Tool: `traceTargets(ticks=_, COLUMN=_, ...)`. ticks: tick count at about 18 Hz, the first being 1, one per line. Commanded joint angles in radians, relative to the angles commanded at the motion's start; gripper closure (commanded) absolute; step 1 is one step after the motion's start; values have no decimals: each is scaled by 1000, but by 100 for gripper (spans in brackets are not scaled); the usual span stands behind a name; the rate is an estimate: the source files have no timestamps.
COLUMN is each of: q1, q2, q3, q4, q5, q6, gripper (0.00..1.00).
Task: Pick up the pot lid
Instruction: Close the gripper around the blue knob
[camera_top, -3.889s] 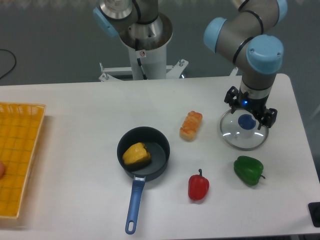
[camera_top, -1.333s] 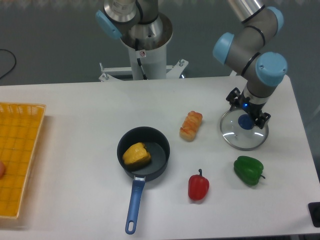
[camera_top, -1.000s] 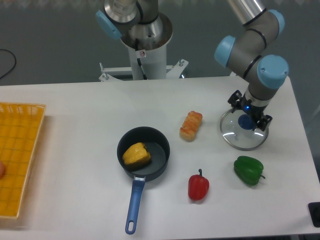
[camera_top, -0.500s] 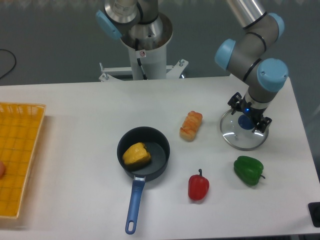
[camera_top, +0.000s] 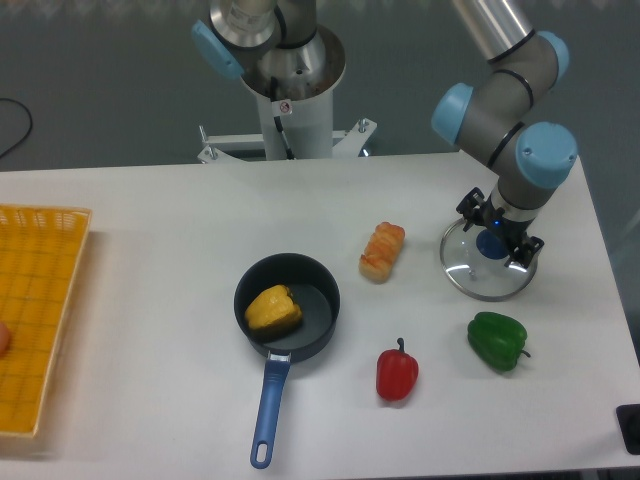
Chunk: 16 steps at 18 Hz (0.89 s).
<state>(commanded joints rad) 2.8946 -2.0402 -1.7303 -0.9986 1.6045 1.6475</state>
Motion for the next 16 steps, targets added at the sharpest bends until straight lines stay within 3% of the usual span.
traceTargets(ticks=3, q1=0, q2=-2, q3=2, q4=0, q5=0, q6=0, gripper=3)
traceTargets(ticks=11, q1=0, q2=-8, q3=5, q4=0, q5=0, q6=0, gripper=28)
traceTargets(ticks=16, q1=0, q2=-9, q3=5, q4=5, q5=0, q6=-2, gripper=32)
